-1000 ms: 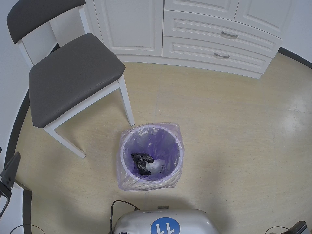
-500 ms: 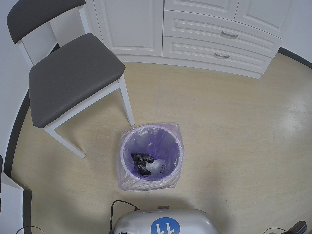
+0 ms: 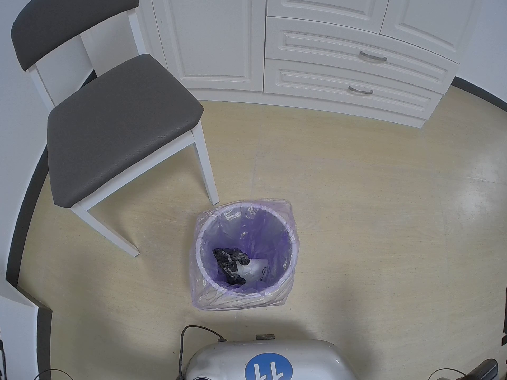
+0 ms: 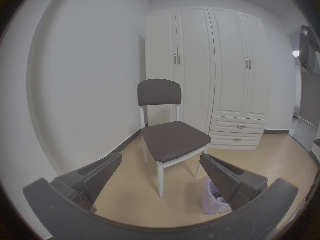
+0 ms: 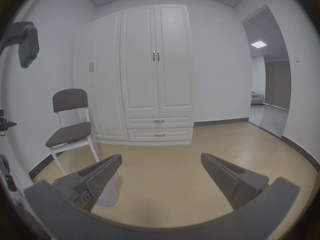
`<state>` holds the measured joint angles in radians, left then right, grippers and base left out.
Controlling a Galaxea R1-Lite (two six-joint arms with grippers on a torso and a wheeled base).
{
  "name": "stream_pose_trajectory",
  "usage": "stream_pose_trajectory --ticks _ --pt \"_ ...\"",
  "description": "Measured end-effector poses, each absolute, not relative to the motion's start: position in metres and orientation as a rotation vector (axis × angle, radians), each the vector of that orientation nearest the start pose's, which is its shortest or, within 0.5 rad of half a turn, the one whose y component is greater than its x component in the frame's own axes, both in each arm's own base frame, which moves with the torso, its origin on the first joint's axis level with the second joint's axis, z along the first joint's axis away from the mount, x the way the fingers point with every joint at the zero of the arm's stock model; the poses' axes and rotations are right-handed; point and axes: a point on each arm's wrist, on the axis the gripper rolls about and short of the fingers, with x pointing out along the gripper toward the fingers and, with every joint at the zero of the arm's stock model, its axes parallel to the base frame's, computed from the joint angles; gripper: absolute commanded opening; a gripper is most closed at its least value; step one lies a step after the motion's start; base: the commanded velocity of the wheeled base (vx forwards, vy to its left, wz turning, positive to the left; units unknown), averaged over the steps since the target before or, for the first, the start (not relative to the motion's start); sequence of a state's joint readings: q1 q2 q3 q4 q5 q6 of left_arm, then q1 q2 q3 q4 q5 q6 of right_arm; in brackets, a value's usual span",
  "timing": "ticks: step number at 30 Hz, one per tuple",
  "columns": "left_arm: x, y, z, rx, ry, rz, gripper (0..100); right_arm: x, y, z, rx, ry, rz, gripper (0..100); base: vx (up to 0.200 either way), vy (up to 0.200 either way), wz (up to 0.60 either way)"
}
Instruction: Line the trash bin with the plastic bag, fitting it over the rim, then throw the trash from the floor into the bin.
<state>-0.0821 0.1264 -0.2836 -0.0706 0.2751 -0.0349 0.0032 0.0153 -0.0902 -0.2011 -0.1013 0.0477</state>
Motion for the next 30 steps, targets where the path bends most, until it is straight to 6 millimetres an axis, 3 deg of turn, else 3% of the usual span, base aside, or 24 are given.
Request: stream_pose_trajectory --ticks 6,12,18,23,30 --pt "-0.043 0.005 0.148 -0.057 -0.234 0.164 100 -0.027 -0.002 0.105 0.076 -0.225 -0.065 100 0.0 0.0 0.0" --pt "-0.036 0.004 0.123 -0.047 -0.168 0.165 100 -0.024 -0.001 0.09 0.081 -0.096 -0.044 100 0.0 0.0 0.0" --pt "-0.026 0.004 0.095 -0.044 -0.09 0.168 100 -0.023 0.0 0.087 0.048 -0.068 0.009 100 0.0 0.0 0.0" --pt "-0.024 0.004 0.089 -0.063 -0.081 0.168 100 -0.023 0.001 0.085 -0.03 -0.044 0.053 100 0.0 0.0 0.0" --pt "-0.023 0.003 0.084 -0.071 -0.039 0.105 100 -0.023 0.0 0.08 -0.004 0.005 0.019 100 0.0 0.0 0.0"
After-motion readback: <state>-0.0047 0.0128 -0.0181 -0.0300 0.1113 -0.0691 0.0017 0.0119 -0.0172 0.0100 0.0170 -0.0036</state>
